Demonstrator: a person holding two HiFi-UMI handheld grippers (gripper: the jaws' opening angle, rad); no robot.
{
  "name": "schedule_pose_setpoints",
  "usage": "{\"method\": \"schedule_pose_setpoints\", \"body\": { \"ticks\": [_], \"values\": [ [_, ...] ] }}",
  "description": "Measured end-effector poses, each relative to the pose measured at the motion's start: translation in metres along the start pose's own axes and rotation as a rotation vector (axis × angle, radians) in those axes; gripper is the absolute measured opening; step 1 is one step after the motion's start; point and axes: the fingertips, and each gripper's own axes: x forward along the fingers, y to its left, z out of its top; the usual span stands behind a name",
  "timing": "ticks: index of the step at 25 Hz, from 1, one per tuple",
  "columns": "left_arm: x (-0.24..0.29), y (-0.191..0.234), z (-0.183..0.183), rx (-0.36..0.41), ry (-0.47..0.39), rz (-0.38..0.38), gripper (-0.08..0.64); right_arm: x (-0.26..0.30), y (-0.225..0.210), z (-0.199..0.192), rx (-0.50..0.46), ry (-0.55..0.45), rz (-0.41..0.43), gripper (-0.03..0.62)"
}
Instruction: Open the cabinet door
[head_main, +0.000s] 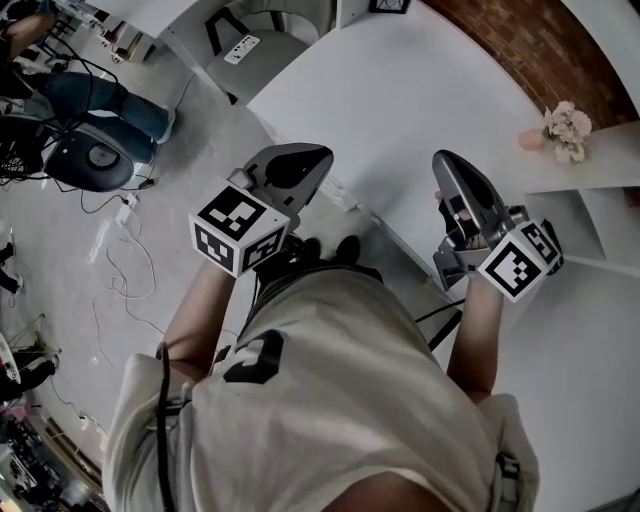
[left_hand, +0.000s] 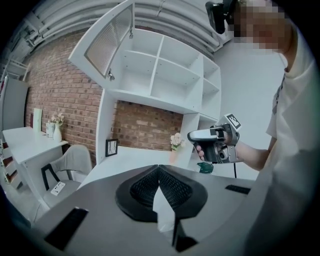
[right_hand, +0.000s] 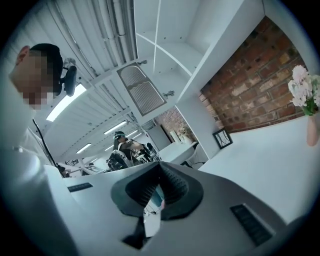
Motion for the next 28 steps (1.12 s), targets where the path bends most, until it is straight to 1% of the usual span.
{"method": "schedule_pose_setpoints", "body": {
  "ticks": [5,8,11,13,17,23,28],
  "values": [
    [-0.027,0.01,-0.014,-0.029,0.001,-0.021,0.017,0.011,0.017,-0.023,-0.006,0.025,-0.046,0.026],
    [-0.044,0.022,-0.017,-0.023,-0.009,-0.015,0.017,0.024,0.032,-0.034,-0.017,0.021,-0.041,0.026],
    [-0.054,0.027,-0.017,0.004,-0.021,-0.022,0.017,0.029,0.042,-0.042,-0.022,0.012,-0.043,0.026],
    [-0.058,0.026,-0.019,0.009,-0.024,-0.038,0.017,0.025,0.046,-0.048,-0.007,0.004,-0.062,0.026],
    [-0.064,0.024,-0.025,-0.003,-0.033,-0.066,0.017,0.015,0.054,-0.063,0.016,0.002,-0.107,0.026],
    [-0.07,0.029,-0.02,-0.007,-0.071,-0.089,0.017,0.011,0.063,-0.072,0.005,0.014,-0.154,0.026],
    [-0.073,0.04,-0.017,0.0,-0.087,-0.076,0.017,0.016,0.07,-0.069,-0.016,0.016,-0.148,0.026]
  ]
}}
